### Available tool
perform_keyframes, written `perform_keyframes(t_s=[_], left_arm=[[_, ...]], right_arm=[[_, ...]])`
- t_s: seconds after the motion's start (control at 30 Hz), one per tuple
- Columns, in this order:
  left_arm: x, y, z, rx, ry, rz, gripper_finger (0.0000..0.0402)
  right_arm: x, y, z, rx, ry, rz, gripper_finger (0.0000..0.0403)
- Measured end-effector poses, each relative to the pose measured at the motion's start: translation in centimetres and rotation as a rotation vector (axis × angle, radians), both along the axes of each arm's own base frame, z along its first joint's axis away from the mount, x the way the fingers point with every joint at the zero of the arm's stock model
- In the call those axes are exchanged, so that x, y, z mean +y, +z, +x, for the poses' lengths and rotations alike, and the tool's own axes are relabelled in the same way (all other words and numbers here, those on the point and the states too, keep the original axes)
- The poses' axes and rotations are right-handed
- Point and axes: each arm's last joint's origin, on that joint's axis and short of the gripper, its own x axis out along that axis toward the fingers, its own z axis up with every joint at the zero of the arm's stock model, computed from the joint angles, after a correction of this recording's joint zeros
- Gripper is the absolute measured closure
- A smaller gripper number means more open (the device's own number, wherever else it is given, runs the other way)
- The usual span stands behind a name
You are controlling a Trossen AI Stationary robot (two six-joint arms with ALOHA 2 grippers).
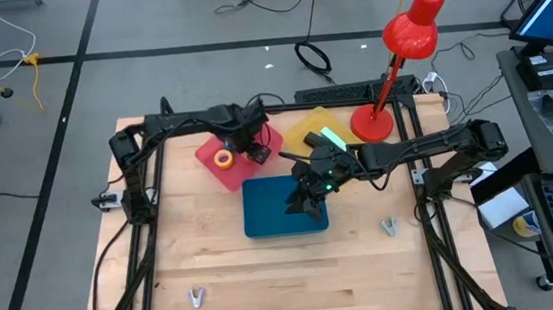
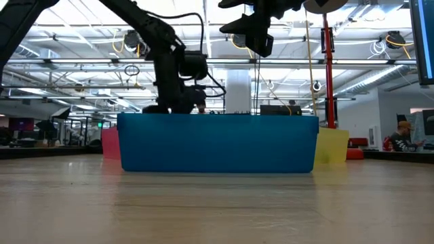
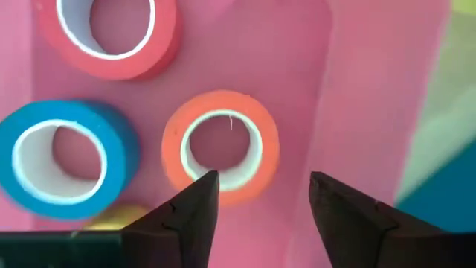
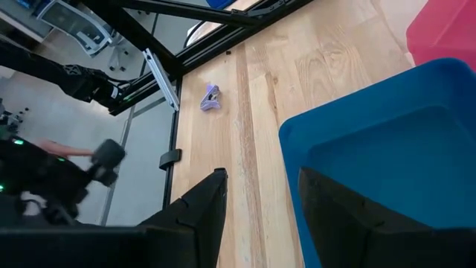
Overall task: Pick and place Stapler, Stapler remover, tape
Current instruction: Put the violet stapler remover into the blue bin
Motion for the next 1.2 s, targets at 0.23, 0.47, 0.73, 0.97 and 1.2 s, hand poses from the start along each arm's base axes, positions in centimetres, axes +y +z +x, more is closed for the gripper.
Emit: perform_keyframes(t_s=[0.23, 0.47, 0.73, 0.97, 1.2], left_arm=[[-4.6, 5.4, -0.9, 0.058, -0.134, -0.034, 0.0188], [-13.5, 8.7, -3.6, 0.082, -0.238, 0.108, 0.0187], [-20.2, 7.3, -8.9, 0.071, -0.083, 0.085, 0.0187], [-24.5, 5.4, -11.3, 0.032, 0.003, 0.027, 0.0188], [-28.9, 5.5, -12.4, -0.047, -0.008, -0.082, 0.0188]], right_arm=[[0.0, 0.0, 0.0, -0.007, 0.016, -0.023, 0.0242], [0.1, 0.0, -0.5, -0.008, 0.064, -0.102, 0.0244], [-0.2, -2.0, -4.8, 0.001, 0.013, -0.087, 0.0242], [-0.5, -3.5, -10.4, -0.203, -0.025, -0.023, 0.0242], [-1.0, -5.3, -15.5, -0.475, -0.082, 0.027, 0.0242]])
